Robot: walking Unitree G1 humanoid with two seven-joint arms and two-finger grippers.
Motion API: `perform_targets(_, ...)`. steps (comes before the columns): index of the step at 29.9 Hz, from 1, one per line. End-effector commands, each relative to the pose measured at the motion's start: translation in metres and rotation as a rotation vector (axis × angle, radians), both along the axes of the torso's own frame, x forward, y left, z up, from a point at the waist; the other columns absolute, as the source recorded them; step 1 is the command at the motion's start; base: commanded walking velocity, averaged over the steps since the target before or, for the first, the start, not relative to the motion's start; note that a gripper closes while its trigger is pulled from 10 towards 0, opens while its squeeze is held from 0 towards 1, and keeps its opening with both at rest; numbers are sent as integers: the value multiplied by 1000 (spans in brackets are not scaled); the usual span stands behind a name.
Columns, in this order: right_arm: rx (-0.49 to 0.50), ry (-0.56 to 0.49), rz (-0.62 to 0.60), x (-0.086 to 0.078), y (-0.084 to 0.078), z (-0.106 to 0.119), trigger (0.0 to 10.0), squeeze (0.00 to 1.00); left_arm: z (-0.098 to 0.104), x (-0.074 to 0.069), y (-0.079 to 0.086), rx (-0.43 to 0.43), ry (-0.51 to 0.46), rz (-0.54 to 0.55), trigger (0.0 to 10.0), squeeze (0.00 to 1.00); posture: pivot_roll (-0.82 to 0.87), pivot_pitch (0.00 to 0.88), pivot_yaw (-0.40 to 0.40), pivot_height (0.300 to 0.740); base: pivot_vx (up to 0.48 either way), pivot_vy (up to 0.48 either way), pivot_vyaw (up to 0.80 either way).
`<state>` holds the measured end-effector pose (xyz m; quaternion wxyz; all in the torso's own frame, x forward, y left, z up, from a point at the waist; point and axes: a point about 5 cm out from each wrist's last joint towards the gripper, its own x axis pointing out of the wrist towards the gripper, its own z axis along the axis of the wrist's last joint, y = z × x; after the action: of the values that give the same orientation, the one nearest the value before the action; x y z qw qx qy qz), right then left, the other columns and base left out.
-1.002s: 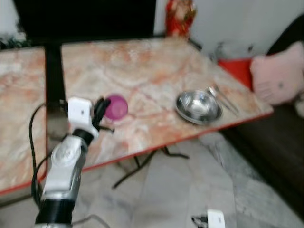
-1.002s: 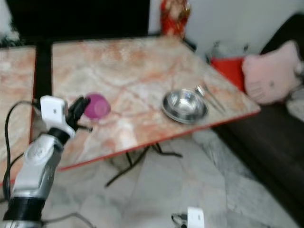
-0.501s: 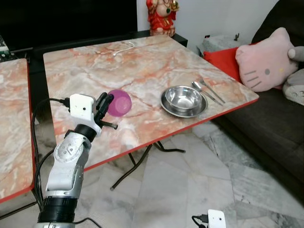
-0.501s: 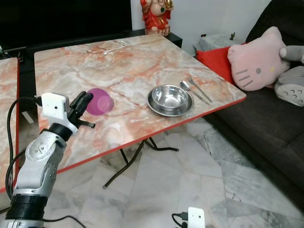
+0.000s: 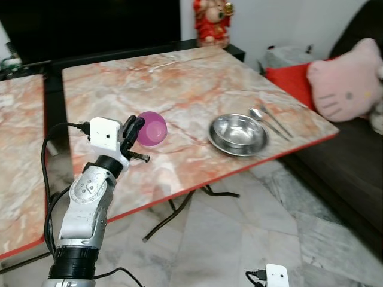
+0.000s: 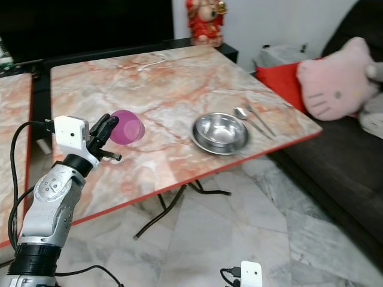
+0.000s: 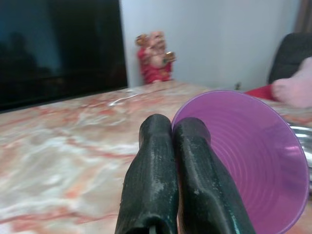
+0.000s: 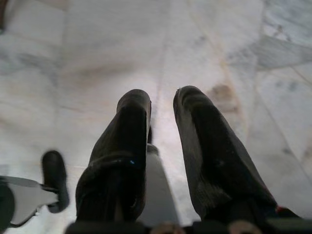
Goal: Setting the table
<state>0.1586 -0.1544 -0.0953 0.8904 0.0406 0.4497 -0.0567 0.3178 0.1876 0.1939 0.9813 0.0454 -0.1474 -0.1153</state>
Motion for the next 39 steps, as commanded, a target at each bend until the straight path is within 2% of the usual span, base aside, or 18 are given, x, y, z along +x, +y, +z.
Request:
perform_targets(1,-4,6,-4,-3,-2,-1,10000,0,3,2,-4,10,-5,-5,10000,0,79,40,-27,740,364,0,0)
perform_targets(13,-5,7,-2,-3,-2,-1,10000,0,5,2,-7,10,-19,-28,10000,0,82,39,-25,740,301,0,0)
perform_targets(16,-5,6,-2,-3,-2,-1,10000,0,5,2,-11,7,-12,-57,10000,0,82,39,-25,740,0,0,0)
perform_targets(21,-6,9,0,-3,-2,-1,10000,0,-3,3,-27,4,64,-164,10000,0,86,33,-24,740,0,0,0)
perform_targets(23,-6,9,0,-3,-1,-1,10000,0,-3,6,-31,42,73,-167,10000,0,86,26,-20,740,0,0,0)
perform_targets(26,-6,10,5,-3,-1,-1,10000,0,2,12,-42,54,81,-223,10000,0,82,12,-15,740,0,0,0)
perform_targets(28,-6,11,8,-3,0,-1,10000,0,2,16,-48,91,99,-239,10000,0,85,0,-10,740,0,0,0)
perform_targets(29,-7,11,8,-3,0,-1,10000,0,-2,21,-55,152,151,-253,10000,0,84,0,-6,740,0,0,0)
perform_targets(30,-6,10,8,-3,0,-1,10000,0,-1,26,-58,171,149,-251,10000,0,73,0,3,740,0,0,0)
perform_targets(31,-6,9,8,-2,0,-1,10000,0,-1,27,-59,161,145,-253,10000,0,73,0,3,740,0,0,0)
perform_targets(32,-5,5,1,-2,0,-1,10000,0,-1,33,-64,130,194,-253,10000,0,73,0,3,740,0,0,0)
perform_targets(39,-6,6,-4,-2,1,-1,10000,0,-8,52,-83,125,330,-239,10000,0,65,0,9,740,0,0,0)
